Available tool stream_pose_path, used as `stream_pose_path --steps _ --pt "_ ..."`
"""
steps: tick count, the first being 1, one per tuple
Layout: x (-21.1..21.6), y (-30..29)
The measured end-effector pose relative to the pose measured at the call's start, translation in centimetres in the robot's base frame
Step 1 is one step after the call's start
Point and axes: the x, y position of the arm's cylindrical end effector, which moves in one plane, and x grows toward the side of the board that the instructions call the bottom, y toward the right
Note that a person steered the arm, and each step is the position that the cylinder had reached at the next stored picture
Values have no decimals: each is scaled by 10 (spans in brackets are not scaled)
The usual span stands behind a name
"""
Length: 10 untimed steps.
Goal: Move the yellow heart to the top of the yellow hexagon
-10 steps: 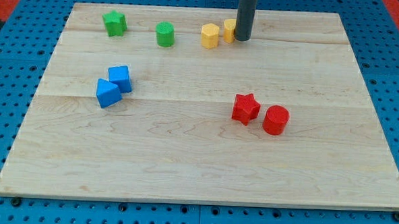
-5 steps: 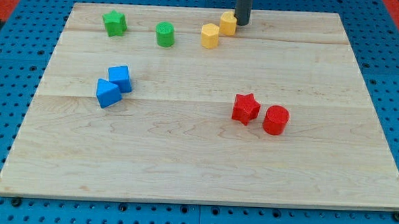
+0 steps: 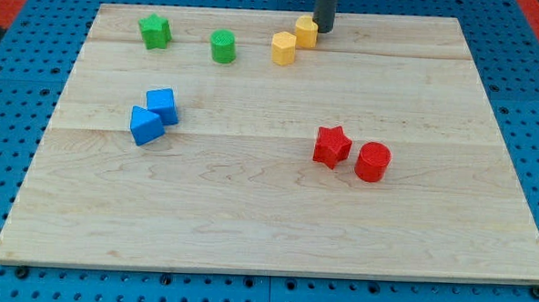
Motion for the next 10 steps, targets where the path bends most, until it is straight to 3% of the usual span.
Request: stream_pose_path --steps 5,10 --pt "8 13" --pt "8 -26"
